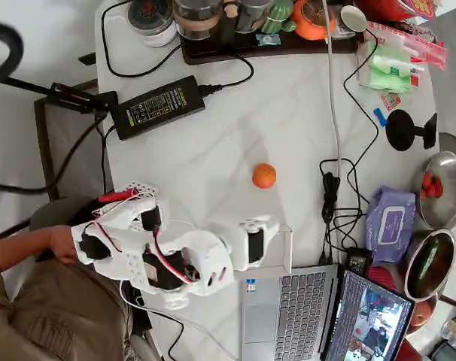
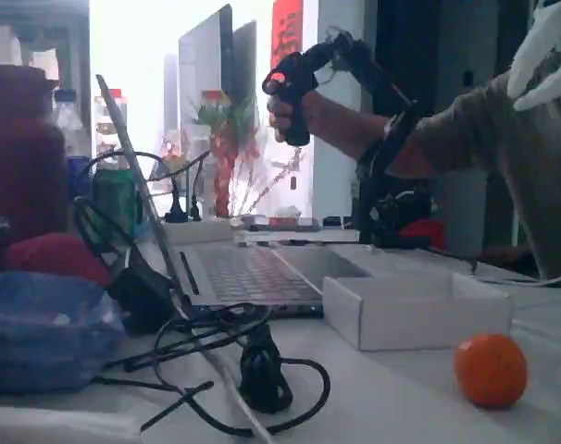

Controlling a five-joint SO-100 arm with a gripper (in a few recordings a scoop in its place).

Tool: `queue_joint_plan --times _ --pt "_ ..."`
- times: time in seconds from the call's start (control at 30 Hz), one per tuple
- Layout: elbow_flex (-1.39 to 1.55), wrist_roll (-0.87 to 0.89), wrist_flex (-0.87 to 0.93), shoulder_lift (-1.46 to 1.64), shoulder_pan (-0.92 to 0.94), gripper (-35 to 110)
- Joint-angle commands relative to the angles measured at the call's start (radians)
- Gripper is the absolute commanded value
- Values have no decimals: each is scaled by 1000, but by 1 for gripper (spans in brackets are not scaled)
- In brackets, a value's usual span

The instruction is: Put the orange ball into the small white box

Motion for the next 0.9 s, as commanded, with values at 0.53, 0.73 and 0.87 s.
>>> queue_joint_plan --times 0.53,0.73,0.87 --pt "-130 147 40 -422 14 2" --pt "-95 140 44 -574 12 2" --pt "-29 135 26 -644 12 2"
